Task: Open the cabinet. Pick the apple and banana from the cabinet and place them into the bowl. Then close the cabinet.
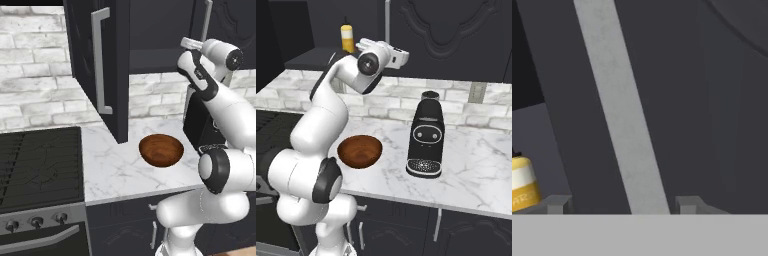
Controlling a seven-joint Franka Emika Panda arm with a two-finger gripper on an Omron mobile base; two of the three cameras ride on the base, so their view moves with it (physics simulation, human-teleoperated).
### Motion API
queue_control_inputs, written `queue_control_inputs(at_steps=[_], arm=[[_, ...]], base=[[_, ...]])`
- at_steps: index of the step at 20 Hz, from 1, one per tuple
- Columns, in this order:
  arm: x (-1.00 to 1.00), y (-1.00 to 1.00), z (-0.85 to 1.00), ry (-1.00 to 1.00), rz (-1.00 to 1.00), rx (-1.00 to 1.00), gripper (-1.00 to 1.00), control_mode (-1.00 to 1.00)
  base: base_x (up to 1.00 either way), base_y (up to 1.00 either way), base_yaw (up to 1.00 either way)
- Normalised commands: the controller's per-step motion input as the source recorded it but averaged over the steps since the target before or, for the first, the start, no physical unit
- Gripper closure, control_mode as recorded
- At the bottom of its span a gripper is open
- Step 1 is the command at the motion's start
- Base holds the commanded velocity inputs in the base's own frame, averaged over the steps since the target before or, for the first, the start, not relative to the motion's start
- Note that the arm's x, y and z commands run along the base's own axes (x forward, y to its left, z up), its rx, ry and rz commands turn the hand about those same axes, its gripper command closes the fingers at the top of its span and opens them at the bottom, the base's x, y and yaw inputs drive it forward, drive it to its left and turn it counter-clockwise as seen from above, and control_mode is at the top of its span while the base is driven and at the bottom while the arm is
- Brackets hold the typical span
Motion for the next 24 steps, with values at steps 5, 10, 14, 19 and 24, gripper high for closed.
queue_control_inputs(at_steps=[5, 10, 14, 19, 24], arm=[[0.76, -0.45, -0.25, 0.02, 0.06, 0.02, -1.0, -1.0], [0.72, -0.09, -0.34, 0.02, 0.02, 0.0, 1.0, -1.0], [0.0, 0.0, 0.0, 0.0, 0.0, 0.0, 1.0, -1.0], [0.0, -0.09, 0.0, 0.0, 0.0, 0.0, 1.0, -1.0], [-0.36, -0.56, 0.1, -0.04, 0.03, 0.01, 1.0, -1.0]], base=[[0.0, 0.0, 0.0], [0.0, 0.0, 0.0], [0.0, 0.0, 0.0], [0.0, 0.0, 0.0], [0.0, 0.0, 0.0]])
